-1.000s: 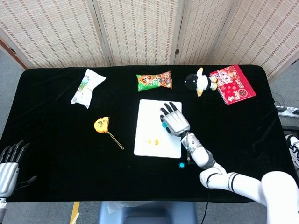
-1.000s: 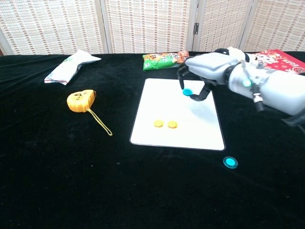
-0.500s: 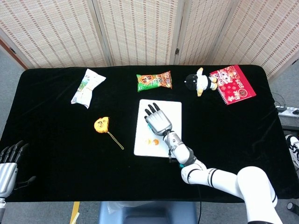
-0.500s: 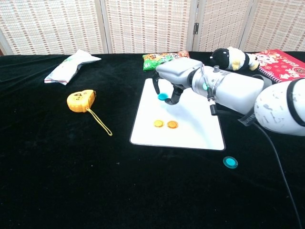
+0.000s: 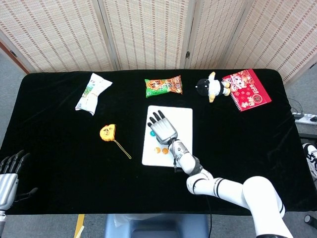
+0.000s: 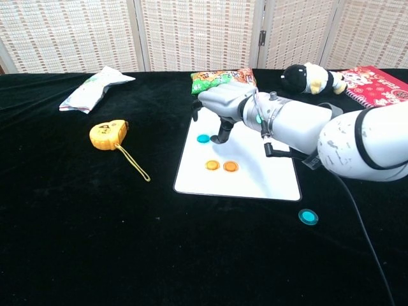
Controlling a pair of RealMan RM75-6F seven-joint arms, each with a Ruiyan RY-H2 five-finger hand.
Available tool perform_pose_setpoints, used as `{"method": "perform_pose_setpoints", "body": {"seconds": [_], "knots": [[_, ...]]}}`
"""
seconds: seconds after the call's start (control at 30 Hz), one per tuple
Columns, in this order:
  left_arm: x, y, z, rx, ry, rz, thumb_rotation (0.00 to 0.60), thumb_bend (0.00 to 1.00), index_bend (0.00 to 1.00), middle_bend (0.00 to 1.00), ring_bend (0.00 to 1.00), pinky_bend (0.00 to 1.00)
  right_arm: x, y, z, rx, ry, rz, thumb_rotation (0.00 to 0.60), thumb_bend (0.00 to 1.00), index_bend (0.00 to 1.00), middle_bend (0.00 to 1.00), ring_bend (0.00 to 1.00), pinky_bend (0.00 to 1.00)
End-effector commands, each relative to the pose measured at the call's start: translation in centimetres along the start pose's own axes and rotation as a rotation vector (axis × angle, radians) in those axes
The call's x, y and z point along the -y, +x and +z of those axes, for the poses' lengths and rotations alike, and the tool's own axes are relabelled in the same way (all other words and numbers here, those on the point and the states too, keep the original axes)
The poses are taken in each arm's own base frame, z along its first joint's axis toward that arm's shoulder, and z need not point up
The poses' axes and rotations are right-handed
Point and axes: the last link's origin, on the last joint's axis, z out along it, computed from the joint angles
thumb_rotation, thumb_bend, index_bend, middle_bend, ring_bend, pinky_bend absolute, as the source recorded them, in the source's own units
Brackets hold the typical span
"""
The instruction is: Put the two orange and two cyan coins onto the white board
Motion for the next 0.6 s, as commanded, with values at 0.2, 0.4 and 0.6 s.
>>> {"method": "perform_pose_setpoints", "body": {"seconds": [0.2, 0.4, 0.6], "knots": [[0.0, 0.0, 0.3, -0.004, -0.005, -0.002, 0.6, 0.07, 0.0, 0.0, 0.06, 0.0, -2.0, 0.5, -2.7, -0.059, 0.017, 0.025, 0.6, 0.3, 0.18, 0.12, 0.0, 0.0], [-0.3, 0.1, 0.6, -0.009, -0.02, -0.005, 0.6, 0.07, 0.0, 0.0, 0.06, 0.0, -5.3, 0.6, -8.0, -0.102, 0.038, 0.021, 0.6, 0.3, 0.31, 0.12, 0.0, 0.0], [-0.8, 0.4, 0.6, -0.018, -0.039, -0.002, 0.6, 0.07, 0.0, 0.0, 0.06, 0.0, -7.7, -0.6, -13.4, -0.1, 0.065, 0.01, 0.6, 0.3, 0.32, 0.12, 0.0, 0.0]]}}
